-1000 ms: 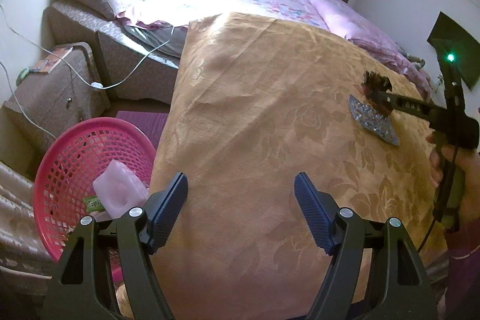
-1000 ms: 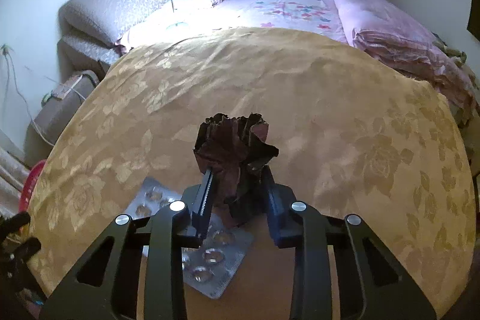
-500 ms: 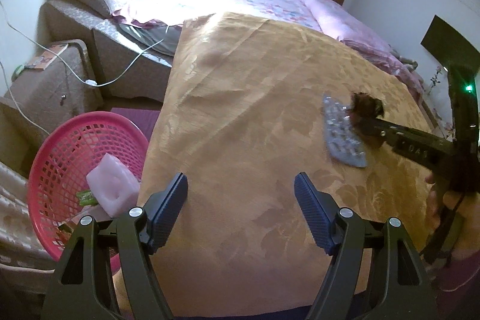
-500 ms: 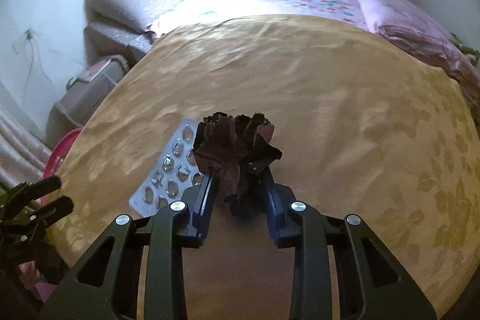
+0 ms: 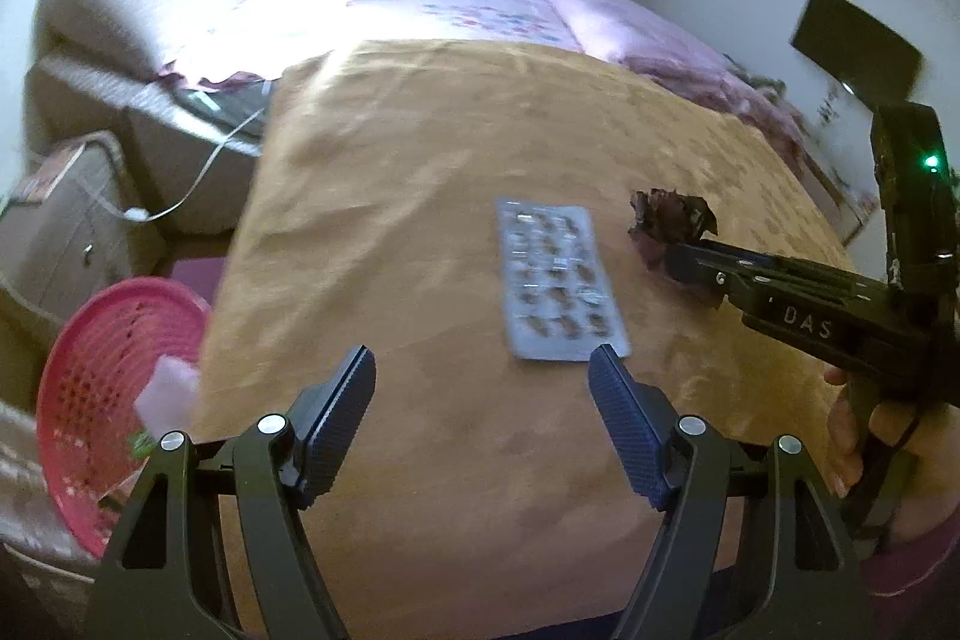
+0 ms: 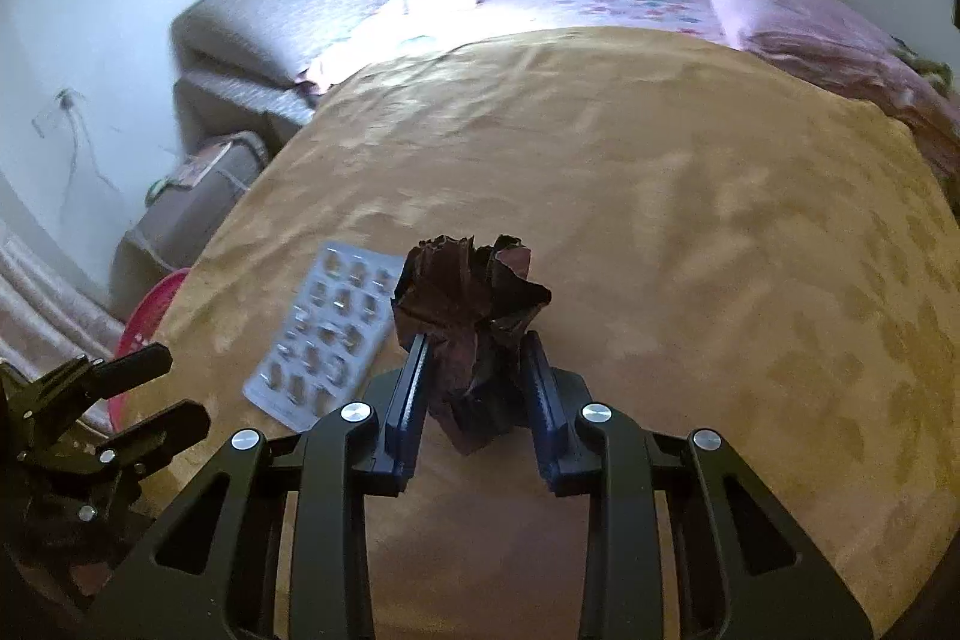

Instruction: Collect trash

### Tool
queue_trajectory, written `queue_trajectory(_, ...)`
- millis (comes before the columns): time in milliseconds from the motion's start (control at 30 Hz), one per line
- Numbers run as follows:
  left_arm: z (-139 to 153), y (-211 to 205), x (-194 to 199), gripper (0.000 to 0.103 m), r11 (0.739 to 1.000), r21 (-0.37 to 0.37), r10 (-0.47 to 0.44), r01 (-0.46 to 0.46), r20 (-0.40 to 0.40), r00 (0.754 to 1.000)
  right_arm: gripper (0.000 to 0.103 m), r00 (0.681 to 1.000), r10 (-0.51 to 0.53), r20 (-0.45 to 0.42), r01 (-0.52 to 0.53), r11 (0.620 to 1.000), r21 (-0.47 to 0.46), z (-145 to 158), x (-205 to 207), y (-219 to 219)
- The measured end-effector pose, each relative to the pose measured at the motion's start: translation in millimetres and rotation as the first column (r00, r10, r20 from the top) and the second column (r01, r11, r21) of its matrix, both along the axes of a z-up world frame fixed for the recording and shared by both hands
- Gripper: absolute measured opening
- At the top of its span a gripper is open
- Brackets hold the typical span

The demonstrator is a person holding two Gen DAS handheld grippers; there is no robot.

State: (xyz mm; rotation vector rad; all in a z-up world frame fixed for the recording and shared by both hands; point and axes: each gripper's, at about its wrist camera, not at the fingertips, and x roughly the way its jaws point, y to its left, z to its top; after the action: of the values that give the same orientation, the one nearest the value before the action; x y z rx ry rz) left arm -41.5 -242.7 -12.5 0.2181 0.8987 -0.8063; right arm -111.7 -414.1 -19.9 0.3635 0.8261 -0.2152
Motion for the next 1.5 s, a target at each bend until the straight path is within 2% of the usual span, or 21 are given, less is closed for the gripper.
queue_trajectory(167, -5.3, -31.0, -7.4, 0.071, 0.998, 0.016, -0.062, 0.063, -0.011, 0.998, 0.028, 0.999, -0.048, 0.015, 0.048, 0.999, -0.008, -2.5, -22.5, -10.7)
queue_trajectory(500, -14.6, -61.7, -2.8, 0.069, 0.994, 0.062, -0.088, 0.088, -0.005, 0.996, 0.028, 0.998, -0.060, 0.036, 0.060, 0.998, 0.004, -10.7, -38.2, -11.5)
queue_trajectory(700, -15.3, -63.8, -1.3, 0.050, 0.992, 0.093, -0.084, 0.080, 0.039, 0.996, 0.028, 0.997, -0.061, 0.045, 0.061, 0.998, 0.010, -11.6, -41.0, -12.8)
queue_trajectory(933, -15.7, -65.8, 0.0, 0.047, 0.990, 0.108, -0.092, 0.085, 0.060, 0.994, 0.030, 0.997, -0.065, 0.044, 0.064, 0.998, 0.011, -11.8, -41.5, -11.9)
queue_trajectory(1000, -15.3, -64.3, -0.4, 0.047, 0.990, 0.107, -0.094, 0.087, 0.059, 0.994, 0.041, 0.997, -0.069, 0.040, 0.069, 0.998, 0.006, -11.0, -42.1, -11.0)
queue_trajectory(1067, -15.0, -63.3, -0.9, 0.047, 0.991, 0.103, -0.095, 0.089, 0.052, 0.994, 0.046, 0.996, -0.077, 0.039, 0.077, 0.997, 0.011, -11.0, -43.4, -11.4)
queue_trajectory(1100, -14.5, -62.8, -1.3, 0.041, 0.991, 0.101, -0.096, 0.091, 0.051, 0.994, 0.047, 0.996, -0.080, 0.039, 0.079, 0.997, 0.010, -11.0, -44.0, -11.7)
queue_trajectory(1233, -12.2, -57.4, -3.6, 0.040, 0.991, 0.095, -0.099, 0.094, 0.049, 0.994, 0.050, 0.995, -0.085, 0.044, 0.085, 0.996, 0.004, -10.9, -45.3, -12.0)
queue_trajectory(1333, -12.2, -53.7, -2.8, 0.040, 0.992, 0.091, -0.091, 0.088, 0.037, 0.995, 0.059, 0.995, -0.088, 0.057, 0.089, 0.996, -0.011, -7.7, -45.1, -10.7)
queue_trajectory(1400, -12.1, -51.0, -3.4, 0.041, 0.993, 0.085, -0.089, 0.086, 0.030, 0.996, 0.065, 0.994, -0.085, 0.067, 0.087, 0.996, -0.021, -5.4, -44.3, -9.6)
queue_trajectory(1467, -11.9, -50.9, -3.3, 0.042, 0.993, 0.084, -0.085, 0.082, 0.029, 0.996, 0.066, 0.995, -0.079, 0.067, 0.081, 0.996, -0.030, -4.4, -41.9, -9.1)
queue_trajectory(1500, -12.4, -51.1, -2.1, 0.050, 0.993, 0.085, -0.084, 0.082, 0.024, 0.996, 0.066, 0.995, -0.078, 0.066, 0.080, 0.996, -0.032, -4.1, -40.7, -9.0)
